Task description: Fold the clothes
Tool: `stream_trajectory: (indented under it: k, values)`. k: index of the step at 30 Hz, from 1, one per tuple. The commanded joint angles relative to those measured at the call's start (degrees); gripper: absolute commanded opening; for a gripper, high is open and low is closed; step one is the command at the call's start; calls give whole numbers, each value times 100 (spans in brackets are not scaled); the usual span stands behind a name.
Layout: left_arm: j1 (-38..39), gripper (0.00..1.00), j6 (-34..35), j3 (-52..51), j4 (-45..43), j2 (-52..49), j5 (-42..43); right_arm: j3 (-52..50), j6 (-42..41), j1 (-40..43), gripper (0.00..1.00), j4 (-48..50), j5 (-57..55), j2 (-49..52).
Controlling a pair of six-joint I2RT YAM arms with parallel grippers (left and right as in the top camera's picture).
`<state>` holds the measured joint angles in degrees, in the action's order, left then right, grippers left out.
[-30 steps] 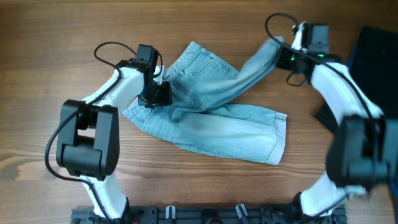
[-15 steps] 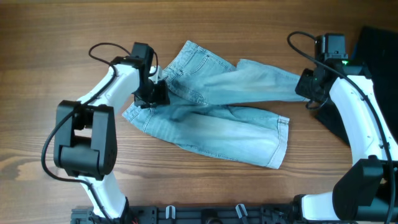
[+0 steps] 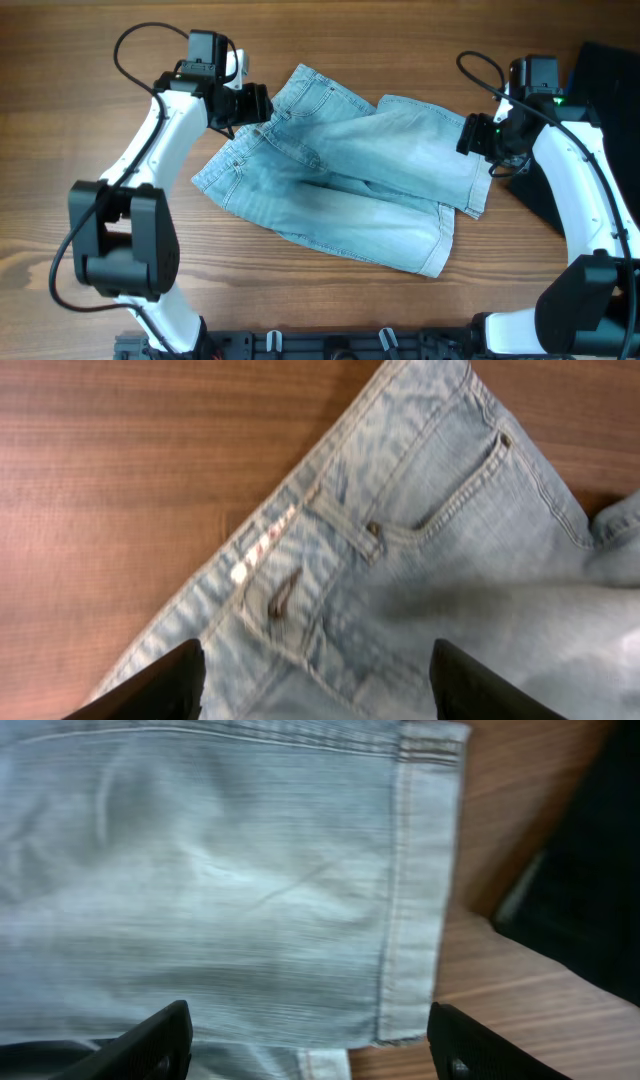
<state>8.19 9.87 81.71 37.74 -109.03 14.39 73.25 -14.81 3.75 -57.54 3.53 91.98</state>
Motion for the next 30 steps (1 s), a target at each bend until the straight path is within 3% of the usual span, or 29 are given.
stream_trajectory:
  k: [1,4,9,14,20,27,30]
  values:
    - [2,63,-372,26,-208,-568,-81,11,131,7,76,83,487,70]
    - [0,52,-374,26,-269,-833,-278,11,118,7,76,122,557,70]
    - [0,4,-367,26,-37,-1121,-763,11,109,7,76,111,557,70]
    - [-247,4,433,2,588,-1370,-2216,11,33,-4,76,278,555,120]
    - [-1360,4,1172,-17,1193,-1471,-2382,9,-33,-4,76,378,841,391]
    - [-2490,4,1172,-17,1814,-1464,-730,-188,391,-291,70,780,1668,1040]
    - [-2573,4,1097,-15,1851,-1462,-586,-212,393,-579,73,1064,1733,1464]
